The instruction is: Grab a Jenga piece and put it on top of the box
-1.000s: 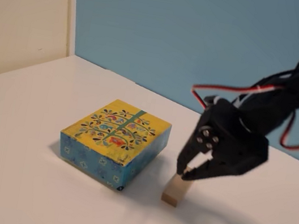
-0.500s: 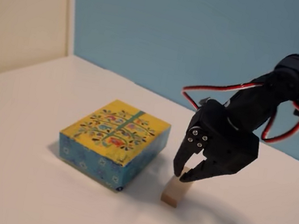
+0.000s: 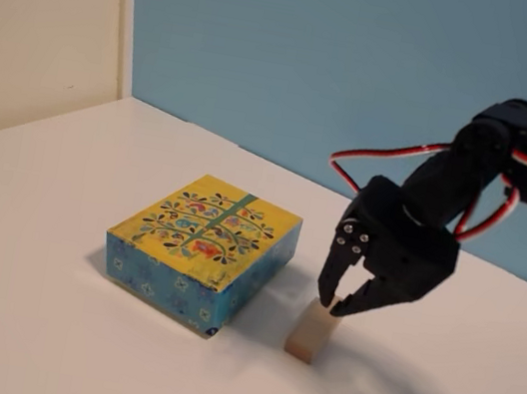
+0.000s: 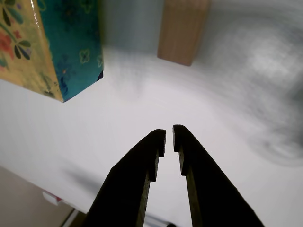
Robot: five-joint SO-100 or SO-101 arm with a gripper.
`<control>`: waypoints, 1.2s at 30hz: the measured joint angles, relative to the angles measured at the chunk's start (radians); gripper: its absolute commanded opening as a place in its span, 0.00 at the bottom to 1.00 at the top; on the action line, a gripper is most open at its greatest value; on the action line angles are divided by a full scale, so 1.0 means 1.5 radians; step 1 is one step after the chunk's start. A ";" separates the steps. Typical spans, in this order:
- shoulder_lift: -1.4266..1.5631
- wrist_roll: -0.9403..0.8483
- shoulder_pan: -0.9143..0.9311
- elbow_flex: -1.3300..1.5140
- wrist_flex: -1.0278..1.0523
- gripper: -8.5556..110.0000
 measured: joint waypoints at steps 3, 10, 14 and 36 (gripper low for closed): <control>-0.006 0.000 -0.002 0.000 0.000 0.08; -0.029 -0.007 0.000 0.000 -0.001 0.07; -0.036 -0.007 -0.004 0.000 -0.008 0.07; -0.057 -0.017 -0.004 0.000 -0.045 0.09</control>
